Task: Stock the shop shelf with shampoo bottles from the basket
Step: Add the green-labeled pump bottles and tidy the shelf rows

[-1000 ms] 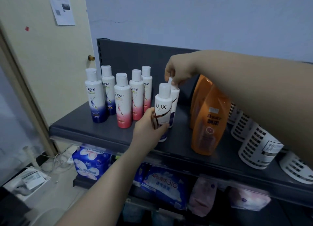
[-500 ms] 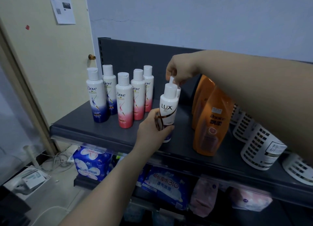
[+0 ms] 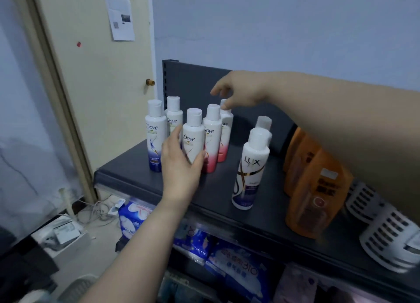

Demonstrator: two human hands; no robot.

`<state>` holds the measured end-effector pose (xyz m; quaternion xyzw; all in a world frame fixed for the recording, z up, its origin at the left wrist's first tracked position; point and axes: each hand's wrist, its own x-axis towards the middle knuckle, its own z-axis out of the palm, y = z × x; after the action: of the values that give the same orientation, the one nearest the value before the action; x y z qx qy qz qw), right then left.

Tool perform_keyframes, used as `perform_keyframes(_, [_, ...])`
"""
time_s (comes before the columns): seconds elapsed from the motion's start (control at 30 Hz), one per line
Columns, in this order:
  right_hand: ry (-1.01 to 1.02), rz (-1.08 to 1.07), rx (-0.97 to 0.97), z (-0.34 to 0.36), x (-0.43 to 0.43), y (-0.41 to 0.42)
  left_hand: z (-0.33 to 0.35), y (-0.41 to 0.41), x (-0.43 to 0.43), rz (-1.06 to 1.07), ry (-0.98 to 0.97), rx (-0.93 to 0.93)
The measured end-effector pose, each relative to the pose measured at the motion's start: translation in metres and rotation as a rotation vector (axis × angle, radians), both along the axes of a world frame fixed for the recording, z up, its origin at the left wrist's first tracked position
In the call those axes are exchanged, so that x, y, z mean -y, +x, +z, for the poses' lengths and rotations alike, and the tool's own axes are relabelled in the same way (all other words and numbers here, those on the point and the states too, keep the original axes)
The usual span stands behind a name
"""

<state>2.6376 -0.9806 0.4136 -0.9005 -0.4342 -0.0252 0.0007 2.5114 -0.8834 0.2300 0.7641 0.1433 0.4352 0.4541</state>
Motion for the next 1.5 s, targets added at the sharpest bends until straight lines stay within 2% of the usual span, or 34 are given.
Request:
perform_keyframes(0.23, [-0.066, 0.024, -0.045, -0.023, -0.035, 0.011, -0.006, 0.006, -0.006, -0.036, -0.044, -0.229])
perform_keyframes(0.37, [-0.081, 0.021, -0.089, -0.021, -0.037, 0.016, -0.006, 0.000, -0.005, -0.042, -0.028, -0.273])
perform_keyframes(0.83, [-0.099, 0.036, -0.144, -0.008, -0.032, 0.012, -0.013, -0.011, 0.006, -0.050, -0.014, -0.245])
perform_keyframes(1.0, [0.050, -0.014, -0.042, 0.010, -0.026, 0.033, -0.015, -0.012, 0.000, -0.079, -0.046, -0.231])
perform_keyframes(1.1, [-0.055, -0.068, 0.023, -0.001, -0.028, 0.047, -0.015, -0.013, -0.001, -0.097, -0.049, -0.226])
perform_keyframes(1.2, [-0.143, -0.095, -0.047, -0.015, -0.032, 0.056, -0.016, -0.013, -0.002, -0.112, -0.052, -0.230])
perform_keyframes(1.5, [-0.083, -0.088, -0.052, -0.023, -0.032, 0.073, -0.016, -0.016, -0.004, -0.124, -0.038, -0.223])
